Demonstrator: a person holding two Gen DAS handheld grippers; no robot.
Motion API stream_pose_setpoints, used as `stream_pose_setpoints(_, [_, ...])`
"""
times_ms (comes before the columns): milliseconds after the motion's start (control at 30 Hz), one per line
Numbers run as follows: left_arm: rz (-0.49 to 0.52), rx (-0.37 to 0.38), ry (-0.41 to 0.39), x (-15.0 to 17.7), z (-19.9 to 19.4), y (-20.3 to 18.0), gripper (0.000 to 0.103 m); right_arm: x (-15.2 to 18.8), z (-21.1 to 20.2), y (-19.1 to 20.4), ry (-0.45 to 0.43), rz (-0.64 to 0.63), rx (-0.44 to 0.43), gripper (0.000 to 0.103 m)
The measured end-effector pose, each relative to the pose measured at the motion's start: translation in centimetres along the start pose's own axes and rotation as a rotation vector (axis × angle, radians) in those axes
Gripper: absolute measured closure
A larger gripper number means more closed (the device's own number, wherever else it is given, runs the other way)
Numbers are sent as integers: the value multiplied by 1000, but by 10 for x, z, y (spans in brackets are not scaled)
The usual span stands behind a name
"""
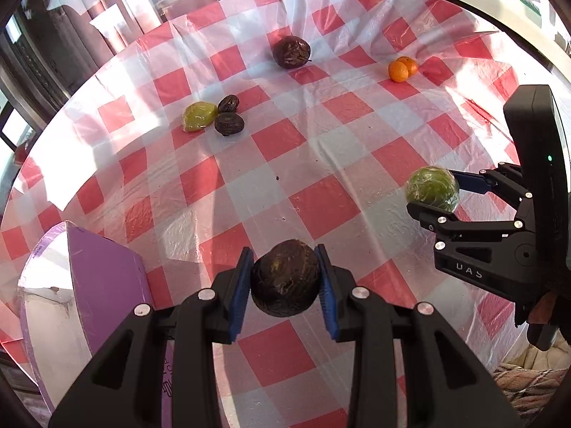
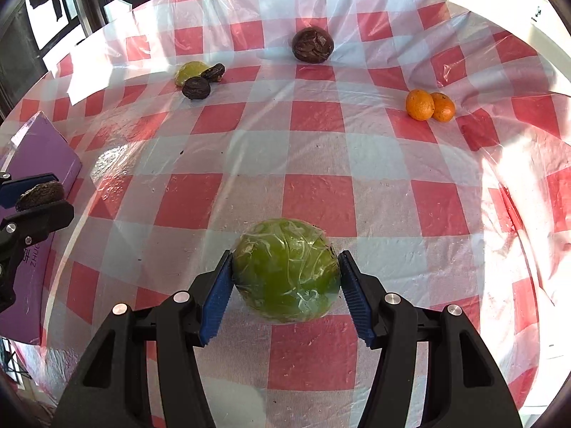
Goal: Organize fruits
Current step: 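Carry the date and green wrapped fruit with both grippers over the box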
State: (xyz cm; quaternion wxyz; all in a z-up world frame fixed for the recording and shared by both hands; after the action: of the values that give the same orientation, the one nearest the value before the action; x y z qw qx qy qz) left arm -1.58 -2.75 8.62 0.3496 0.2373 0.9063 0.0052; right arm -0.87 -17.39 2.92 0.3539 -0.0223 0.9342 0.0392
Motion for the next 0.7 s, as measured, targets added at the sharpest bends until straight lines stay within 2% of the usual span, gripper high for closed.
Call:
stream_pose_setpoints(267, [-97, -32, -67, 8, -30, 52, 68, -9, -23, 36, -50, 5, -19, 45])
stream_pose_setpoints(500, [-203, -94, -83, 27, -53, 105, 68, -29, -55, 96, -132, -50, -126, 45])
stream_pose_setpoints(700, [-228, -122, -89, 47, -68, 133, 68, -37, -68, 152, -157, -126, -205, 45])
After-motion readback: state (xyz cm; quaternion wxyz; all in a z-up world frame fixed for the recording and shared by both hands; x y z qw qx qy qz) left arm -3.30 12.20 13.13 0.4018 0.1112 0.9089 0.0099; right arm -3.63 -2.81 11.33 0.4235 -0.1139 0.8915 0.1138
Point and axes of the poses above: each gripper's, at about its wrist camera, not at the fingertips, and z roughly the way its jaws point, y to its left, x to its underside, the point moved 1 cm from there along z, roughly the way its jaws point, and after that the axes turned 12 degrees about -y, right-handed, at the moved point
